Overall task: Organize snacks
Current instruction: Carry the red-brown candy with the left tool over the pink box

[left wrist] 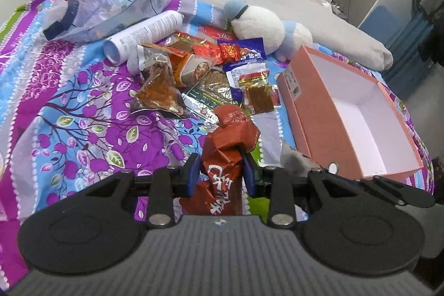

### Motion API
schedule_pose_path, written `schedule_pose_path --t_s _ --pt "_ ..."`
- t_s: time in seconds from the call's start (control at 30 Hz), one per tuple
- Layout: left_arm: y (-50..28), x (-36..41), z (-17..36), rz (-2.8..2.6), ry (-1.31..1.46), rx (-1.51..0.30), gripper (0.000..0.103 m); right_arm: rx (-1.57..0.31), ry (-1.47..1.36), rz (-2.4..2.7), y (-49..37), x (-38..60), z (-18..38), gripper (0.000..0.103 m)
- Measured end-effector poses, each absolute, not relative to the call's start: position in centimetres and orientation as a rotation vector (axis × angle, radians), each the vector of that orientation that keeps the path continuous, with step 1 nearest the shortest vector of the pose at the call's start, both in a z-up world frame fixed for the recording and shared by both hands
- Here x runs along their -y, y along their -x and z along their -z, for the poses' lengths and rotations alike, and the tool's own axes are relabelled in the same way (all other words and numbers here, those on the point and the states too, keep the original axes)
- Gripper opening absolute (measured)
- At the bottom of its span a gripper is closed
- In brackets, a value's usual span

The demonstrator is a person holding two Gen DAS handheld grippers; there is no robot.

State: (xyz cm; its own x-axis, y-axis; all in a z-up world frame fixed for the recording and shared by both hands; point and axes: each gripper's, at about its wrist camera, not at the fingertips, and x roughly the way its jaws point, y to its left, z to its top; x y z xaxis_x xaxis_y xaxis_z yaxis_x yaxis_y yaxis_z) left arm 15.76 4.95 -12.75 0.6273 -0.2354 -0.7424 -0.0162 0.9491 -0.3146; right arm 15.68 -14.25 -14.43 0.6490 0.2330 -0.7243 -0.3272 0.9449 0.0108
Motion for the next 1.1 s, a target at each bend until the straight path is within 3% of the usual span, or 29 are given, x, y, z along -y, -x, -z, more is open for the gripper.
schedule_pose_path --t_s 0.57,1.1 --pt "-11.8 -1.7 5.8 0.208 0.333 -0.753 0.038 -0.643 0.077 -0.287 -11.7 17.5 7.9 0.049" --pt "-12.4 4.0 2.9 0.385 0.319 -0.752 0.038 -0.576 0.002 -0.150 -8.3 22.8 3.9 0.049"
